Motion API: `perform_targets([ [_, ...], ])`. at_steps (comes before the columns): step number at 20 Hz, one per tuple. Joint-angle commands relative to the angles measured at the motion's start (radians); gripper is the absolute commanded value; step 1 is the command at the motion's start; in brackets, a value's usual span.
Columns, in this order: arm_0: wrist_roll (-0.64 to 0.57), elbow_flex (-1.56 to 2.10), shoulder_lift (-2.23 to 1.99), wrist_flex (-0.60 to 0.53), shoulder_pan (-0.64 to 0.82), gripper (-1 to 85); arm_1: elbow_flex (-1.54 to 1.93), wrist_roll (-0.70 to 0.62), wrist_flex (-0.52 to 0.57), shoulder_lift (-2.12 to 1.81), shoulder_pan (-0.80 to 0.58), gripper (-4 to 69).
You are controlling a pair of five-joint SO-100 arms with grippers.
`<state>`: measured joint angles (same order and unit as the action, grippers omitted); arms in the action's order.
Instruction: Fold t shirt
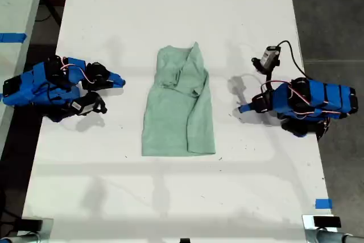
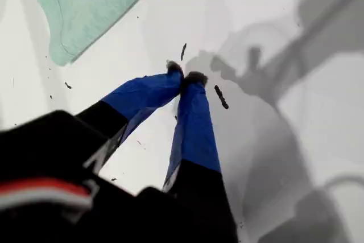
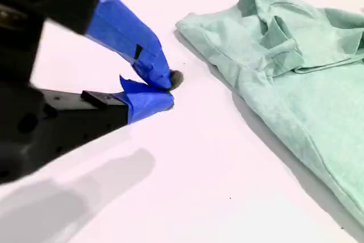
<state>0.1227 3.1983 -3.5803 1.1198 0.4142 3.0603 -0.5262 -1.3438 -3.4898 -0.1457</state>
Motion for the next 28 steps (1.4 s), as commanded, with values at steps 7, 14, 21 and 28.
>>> perform_targets([
  [7,0.172,-0.115,-0.005,-0.072,-0.179,-0.2,0.041,0.006,0.0,-0.008,-0.006,2.2],
  [14,0.347,-0.669,0.925,-0.08,-0.36,-0.2,0.041,0.006,0.0,-0.008,-0.006,2.2],
  [21,0.262,-1.226,1.746,-0.098,-0.471,12.3,0.041,0.008,0.0,-0.008,-0.003,2.2],
  [28,0.249,-1.266,1.893,-0.112,-0.5,16.9,0.041,0.008,0.0,-0.008,-0.003,2.2],
])
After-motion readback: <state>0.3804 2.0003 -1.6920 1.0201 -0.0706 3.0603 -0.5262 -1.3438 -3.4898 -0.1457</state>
